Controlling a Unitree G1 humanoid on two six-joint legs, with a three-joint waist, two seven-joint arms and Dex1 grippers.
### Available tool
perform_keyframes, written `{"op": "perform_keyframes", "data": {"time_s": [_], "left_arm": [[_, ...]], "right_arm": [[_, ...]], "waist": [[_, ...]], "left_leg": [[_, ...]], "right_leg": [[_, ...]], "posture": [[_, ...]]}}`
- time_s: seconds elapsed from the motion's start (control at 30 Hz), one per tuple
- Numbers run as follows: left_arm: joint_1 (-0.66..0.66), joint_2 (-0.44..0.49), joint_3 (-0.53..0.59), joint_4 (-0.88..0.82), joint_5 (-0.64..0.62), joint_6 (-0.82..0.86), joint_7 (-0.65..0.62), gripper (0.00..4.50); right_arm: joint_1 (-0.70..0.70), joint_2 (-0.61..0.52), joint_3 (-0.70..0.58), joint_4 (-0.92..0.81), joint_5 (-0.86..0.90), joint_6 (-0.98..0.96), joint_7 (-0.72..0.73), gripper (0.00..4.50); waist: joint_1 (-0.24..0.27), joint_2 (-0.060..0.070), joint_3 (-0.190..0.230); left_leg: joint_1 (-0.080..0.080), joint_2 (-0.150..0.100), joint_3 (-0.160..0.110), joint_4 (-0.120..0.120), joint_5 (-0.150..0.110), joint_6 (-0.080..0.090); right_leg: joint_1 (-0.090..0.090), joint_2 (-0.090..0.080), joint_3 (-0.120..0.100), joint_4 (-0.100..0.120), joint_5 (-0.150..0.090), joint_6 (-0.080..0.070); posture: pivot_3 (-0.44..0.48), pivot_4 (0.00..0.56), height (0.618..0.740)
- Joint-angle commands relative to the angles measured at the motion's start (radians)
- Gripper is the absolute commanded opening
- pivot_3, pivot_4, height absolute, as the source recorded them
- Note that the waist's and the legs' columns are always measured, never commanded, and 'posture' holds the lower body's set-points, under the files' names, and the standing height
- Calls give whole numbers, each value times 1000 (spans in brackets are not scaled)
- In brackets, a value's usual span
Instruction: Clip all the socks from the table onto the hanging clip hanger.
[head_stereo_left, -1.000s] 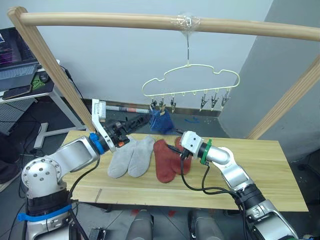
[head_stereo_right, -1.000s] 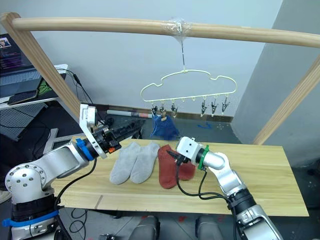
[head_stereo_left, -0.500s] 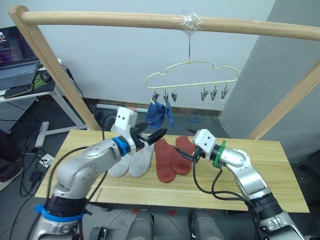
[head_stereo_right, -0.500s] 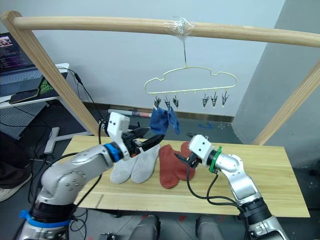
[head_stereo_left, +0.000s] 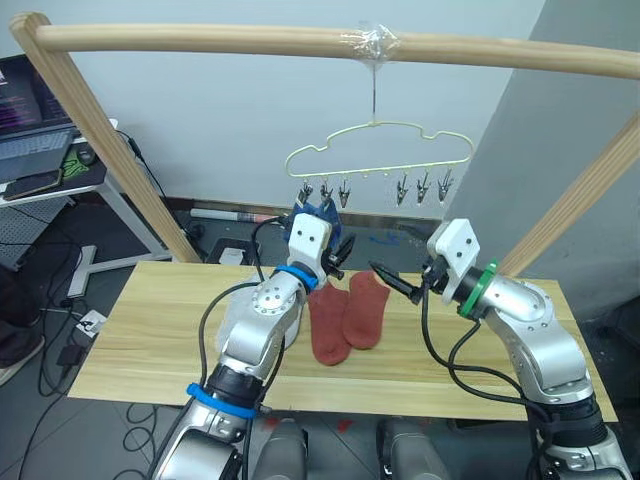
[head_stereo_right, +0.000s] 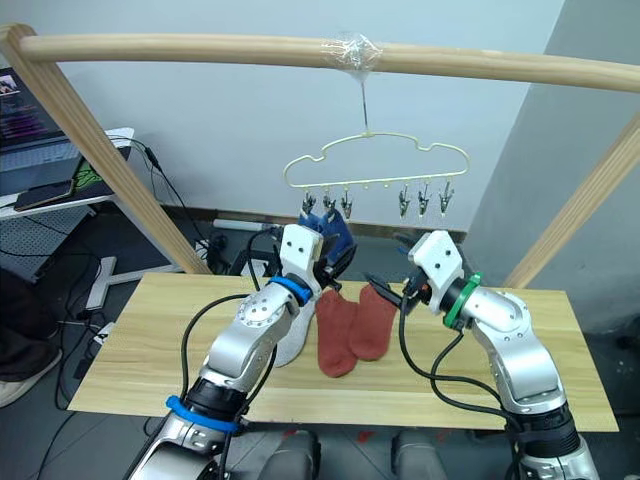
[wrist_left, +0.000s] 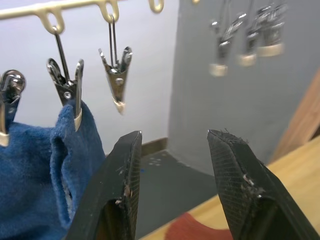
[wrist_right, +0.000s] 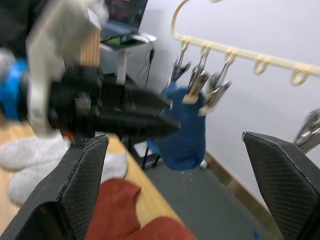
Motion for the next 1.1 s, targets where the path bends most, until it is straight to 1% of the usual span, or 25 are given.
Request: {"op": "perform_keyframes", "data": {"time_s": [0.03,0.2,0.3,0.37,0.57,0.87,1.1], "left_arm": [[-51,-28,39,98,56,-104,24,2116],[-158,-77,73,314,106,-202,42,2116],[-206,-95,104,389,118,-238,59,2116],[-226,-103,113,419,119,-259,43,2116],[-256,-116,130,454,133,-284,30,2116],[-288,-137,143,464,152,-290,41,2116],[-292,-129,146,453,188,-281,72,2116]], "right_arm": [[-28,2,-26,-58,37,21,-19,4500],[-52,-11,-39,-72,59,47,-34,4500],[-58,-17,-35,-79,59,50,-41,4500],[-58,-20,-28,-84,58,50,-46,4500],[-58,-22,-21,-93,59,55,-54,4500],[-67,-18,-17,-89,56,60,-71,4500],[-80,-14,-10,-88,55,59,-78,4500]], "waist": [[-4,0,0],[-8,0,0],[-11,0,0],[-13,0,0],[-31,0,0],[-33,0,0],[-33,0,0]], "left_leg": [[0,0,0,0,0,0],[0,0,0,0,0,0],[0,0,0,0,0,0],[0,0,0,0,0,0],[0,0,0,0,0,0],[0,0,0,0,0,0],[0,0,0,0,0,0]], "right_leg": [[0,0,0,0,0,0],[0,0,0,0,2,3],[0,0,0,-1,3,6],[0,0,0,-1,4,6],[0,0,0,0,4,7],[0,0,0,0,4,7],[0,0,0,0,4,7]], "posture": [[0,154,740],[-20,148,740],[-29,146,740],[-33,145,740],[-33,145,740],[-39,148,740],[-37,149,740]]}}
